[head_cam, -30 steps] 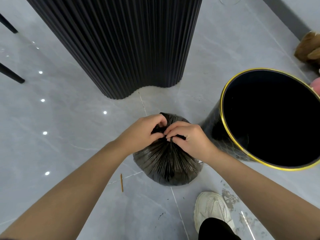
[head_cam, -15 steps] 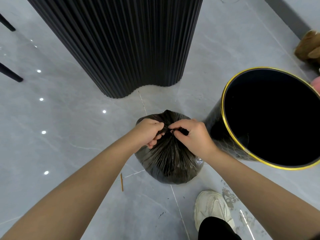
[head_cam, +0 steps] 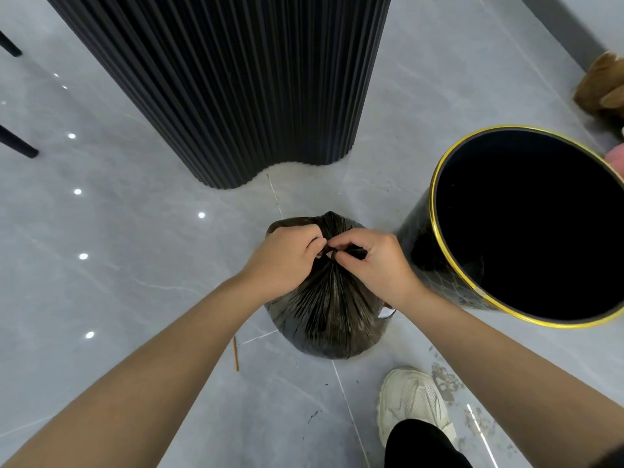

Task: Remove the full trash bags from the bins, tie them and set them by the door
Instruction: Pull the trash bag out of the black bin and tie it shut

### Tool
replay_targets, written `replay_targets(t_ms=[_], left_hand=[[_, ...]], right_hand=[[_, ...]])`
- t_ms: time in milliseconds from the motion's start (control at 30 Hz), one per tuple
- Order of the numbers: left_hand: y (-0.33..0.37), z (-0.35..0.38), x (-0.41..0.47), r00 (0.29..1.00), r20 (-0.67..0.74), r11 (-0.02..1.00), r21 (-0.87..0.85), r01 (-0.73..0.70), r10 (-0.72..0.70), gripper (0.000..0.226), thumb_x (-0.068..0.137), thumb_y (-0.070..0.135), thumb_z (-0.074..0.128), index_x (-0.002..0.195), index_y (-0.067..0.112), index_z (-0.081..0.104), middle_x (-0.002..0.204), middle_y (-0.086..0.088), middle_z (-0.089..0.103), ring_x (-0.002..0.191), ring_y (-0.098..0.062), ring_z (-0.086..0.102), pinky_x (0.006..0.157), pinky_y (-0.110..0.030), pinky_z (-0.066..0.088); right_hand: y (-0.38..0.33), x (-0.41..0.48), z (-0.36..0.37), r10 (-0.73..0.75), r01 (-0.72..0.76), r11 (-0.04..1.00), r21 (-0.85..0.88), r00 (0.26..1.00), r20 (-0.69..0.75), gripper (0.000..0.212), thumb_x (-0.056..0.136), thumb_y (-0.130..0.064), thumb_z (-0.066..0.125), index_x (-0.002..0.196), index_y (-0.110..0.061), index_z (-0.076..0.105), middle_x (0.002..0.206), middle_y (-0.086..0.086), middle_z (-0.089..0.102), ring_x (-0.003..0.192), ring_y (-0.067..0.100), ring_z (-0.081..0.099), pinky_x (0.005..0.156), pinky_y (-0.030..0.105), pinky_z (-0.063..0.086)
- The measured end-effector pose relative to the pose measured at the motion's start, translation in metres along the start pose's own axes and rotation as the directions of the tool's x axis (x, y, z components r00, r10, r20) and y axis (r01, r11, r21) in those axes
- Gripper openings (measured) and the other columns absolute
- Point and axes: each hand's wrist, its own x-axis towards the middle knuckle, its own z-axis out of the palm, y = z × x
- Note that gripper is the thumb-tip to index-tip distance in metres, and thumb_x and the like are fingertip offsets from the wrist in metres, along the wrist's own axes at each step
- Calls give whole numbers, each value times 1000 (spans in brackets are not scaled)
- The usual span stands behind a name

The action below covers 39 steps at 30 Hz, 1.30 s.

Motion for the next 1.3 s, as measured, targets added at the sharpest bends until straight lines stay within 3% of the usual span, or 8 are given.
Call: replay_targets(t_ms=[167,300,467,667,800,900,1100,1300], left_hand=[[18,-5,8,751,476,472,-585,659,-458,32,97,15,37,67,14,45,45,4,29,31,-9,23,38,-17,20],[2,-1,-3,990,19,981,-130,141,-140,26,98,17,34,102,15,59,86,0,63,70,-12,59,62,-28,49],[-11,1,-12,970,24,910,342,-236,243,45,93,45,25,116,18,53,102,2,58,81,-16,60,63,-36,51],[-5,11,1,998,-59,999,14,38,-37,32,96,23,39,66,17,48,61,8,48,55,-13,47,53,-31,36],[6,9,9,860,194,680,-541,495,-472,30,92,15,42,65,14,53,50,3,42,39,-13,37,43,-23,26],[-4,7,-2,992,-62,981,-167,102,-114,19,96,22,40,96,21,59,76,4,62,69,-15,59,62,-32,47],[-15,6,-7,970,-77,903,390,-182,229,43,94,41,28,95,12,60,87,-2,58,71,-21,58,58,-37,49],[4,5,4,969,37,912,-330,244,-246,31,92,18,47,63,15,55,48,10,47,48,-11,43,52,-29,36]], right_hand=[[8,-2,6,-135,128,980,-149,990,-33,16,79,-6,68,92,-13,74,91,-4,72,89,6,61,83,37,48],[7,0,6,-114,115,988,-106,993,18,16,82,-8,63,94,-11,73,90,-2,69,88,13,63,81,43,49],[6,5,4,-63,66,997,-34,996,62,18,83,-4,60,96,-8,72,89,3,68,84,14,63,78,37,51],[5,4,3,-62,63,998,-26,996,69,17,81,0,65,94,-8,71,87,1,68,81,10,61,77,34,52],[6,5,6,-109,113,991,-71,993,52,16,82,-5,64,95,-9,72,88,1,68,83,14,62,77,38,52],[5,7,5,-74,76,996,-54,996,49,16,83,-4,63,95,-9,72,89,0,67,84,13,62,79,37,52],[4,9,5,-18,17,1000,10,997,72,16,82,-2,63,92,-10,72,85,2,67,82,12,61,76,32,50],[5,7,4,-78,78,996,-51,997,1,18,80,-3,67,96,-10,72,87,0,70,82,9,63,78,28,51]])
